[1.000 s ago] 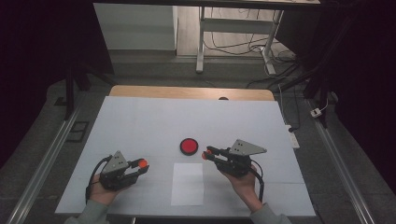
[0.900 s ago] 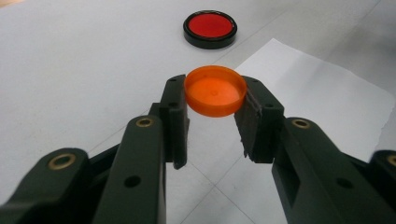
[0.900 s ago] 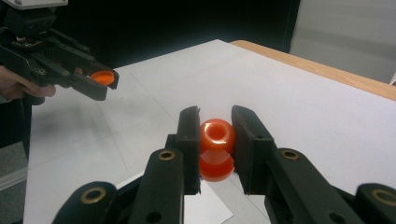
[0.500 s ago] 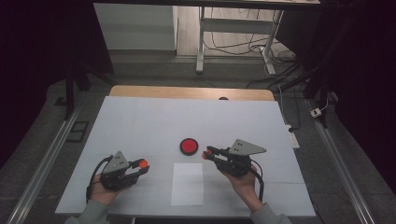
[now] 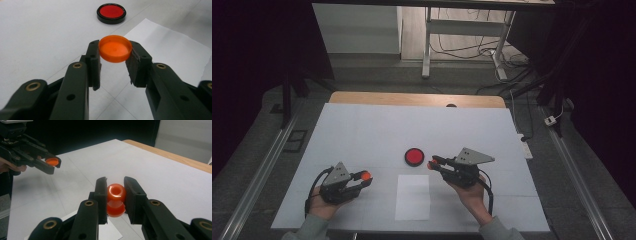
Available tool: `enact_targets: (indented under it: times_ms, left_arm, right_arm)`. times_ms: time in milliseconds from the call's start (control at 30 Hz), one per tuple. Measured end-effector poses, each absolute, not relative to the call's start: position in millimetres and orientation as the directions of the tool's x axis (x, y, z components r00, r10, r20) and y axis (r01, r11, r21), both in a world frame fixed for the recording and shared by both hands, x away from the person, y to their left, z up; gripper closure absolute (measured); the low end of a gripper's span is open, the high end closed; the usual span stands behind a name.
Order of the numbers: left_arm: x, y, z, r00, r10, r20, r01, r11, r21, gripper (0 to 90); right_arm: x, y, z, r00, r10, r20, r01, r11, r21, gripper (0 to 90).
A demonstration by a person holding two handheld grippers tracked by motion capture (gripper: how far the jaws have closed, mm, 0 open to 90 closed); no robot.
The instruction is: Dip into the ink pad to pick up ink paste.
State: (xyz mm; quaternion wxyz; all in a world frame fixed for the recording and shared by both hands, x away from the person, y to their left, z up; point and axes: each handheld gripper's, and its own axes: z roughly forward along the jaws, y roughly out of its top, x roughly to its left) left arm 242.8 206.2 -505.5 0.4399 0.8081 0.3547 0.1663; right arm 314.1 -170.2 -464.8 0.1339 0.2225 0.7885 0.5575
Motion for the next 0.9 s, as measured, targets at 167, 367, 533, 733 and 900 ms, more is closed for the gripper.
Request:
enact_targets:
  times_ms: [167, 367, 533, 733, 900]
  left_arm:
    - [243.2, 204.8, -506.0, 0.697, 0.716, -0.041, 0.427, -0.369, 0.826, 65.0]
    - [244.7, 205.9, -507.3, 0.698, 0.714, -0.044, 0.431, -0.371, 0.823, 65.0]
    - [245.1, 206.0, -508.1, 0.699, 0.713, -0.045, 0.433, -0.373, 0.821, 65.0]
    - [245.1, 206.1, -507.5, 0.698, 0.715, -0.044, 0.431, -0.371, 0.823, 65.0]
    - [245.3, 205.8, -507.5, 0.698, 0.715, -0.042, 0.432, -0.372, 0.822, 65.0]
  right_arm:
    - [318.2, -165.5, -464.7, -0.866, 0.499, 0.036, 0.202, 0.283, 0.937, 72.5]
    - [325.5, -160.5, -464.6, -0.865, 0.501, 0.031, 0.204, 0.293, 0.934, 72.4]
    - [329.9, -155.2, -465.5, -0.865, 0.500, 0.033, 0.208, 0.299, 0.931, 72.4]
    - [332.9, -151.6, -465.3, -0.866, 0.499, 0.035, 0.208, 0.296, 0.932, 72.4]
    - [335.9, -148.0, -465.0, -0.867, 0.497, 0.035, 0.209, 0.300, 0.931, 72.4]
